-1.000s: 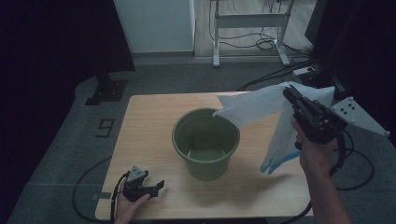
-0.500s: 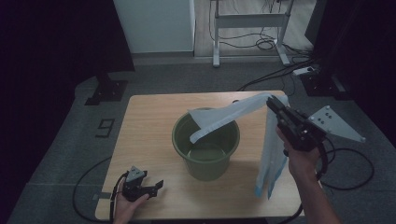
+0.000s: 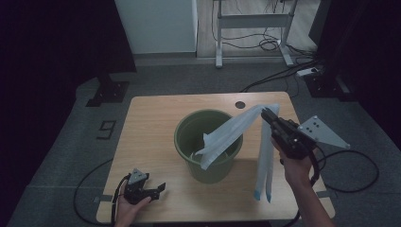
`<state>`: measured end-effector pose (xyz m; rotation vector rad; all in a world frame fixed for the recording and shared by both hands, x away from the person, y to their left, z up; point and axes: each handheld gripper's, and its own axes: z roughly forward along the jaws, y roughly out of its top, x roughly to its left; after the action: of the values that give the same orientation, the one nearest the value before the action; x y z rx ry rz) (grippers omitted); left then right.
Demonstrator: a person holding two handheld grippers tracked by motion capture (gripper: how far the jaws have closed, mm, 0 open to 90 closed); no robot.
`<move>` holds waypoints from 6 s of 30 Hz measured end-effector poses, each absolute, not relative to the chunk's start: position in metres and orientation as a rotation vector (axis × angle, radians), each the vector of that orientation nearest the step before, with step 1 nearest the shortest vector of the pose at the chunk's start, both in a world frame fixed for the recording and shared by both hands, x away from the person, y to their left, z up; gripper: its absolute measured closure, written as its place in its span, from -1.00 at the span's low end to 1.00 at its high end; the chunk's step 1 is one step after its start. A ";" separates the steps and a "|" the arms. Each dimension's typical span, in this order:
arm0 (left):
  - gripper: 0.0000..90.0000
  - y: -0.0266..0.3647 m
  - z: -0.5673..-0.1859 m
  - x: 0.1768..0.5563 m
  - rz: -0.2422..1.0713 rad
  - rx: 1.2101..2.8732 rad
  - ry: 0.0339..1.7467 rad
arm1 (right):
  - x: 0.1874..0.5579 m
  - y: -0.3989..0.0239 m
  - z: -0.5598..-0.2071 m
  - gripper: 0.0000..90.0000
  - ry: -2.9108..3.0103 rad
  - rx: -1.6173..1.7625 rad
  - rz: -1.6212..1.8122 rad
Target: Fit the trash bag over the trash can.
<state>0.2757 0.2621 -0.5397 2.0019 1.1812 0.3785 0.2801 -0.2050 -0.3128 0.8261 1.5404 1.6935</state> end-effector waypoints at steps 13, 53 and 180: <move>-0.67 0.265 -0.535 0.274 0.390 1.975 1.178 | 0.283 -0.177 -0.336 0.97 1.618 0.803 1.587; -0.67 0.266 -0.536 0.274 0.378 1.981 1.178 | 0.258 -0.148 -0.398 -0.11 1.724 0.858 1.673; 0.85 0.095 -0.385 0.253 0.561 1.792 0.773 | 0.279 -0.107 -0.370 0.89 1.779 0.850 1.651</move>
<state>0.2526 0.0954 -0.3855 1.7916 0.7735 0.5610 0.2794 -0.1075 -0.3704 0.8503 1.7792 1.6512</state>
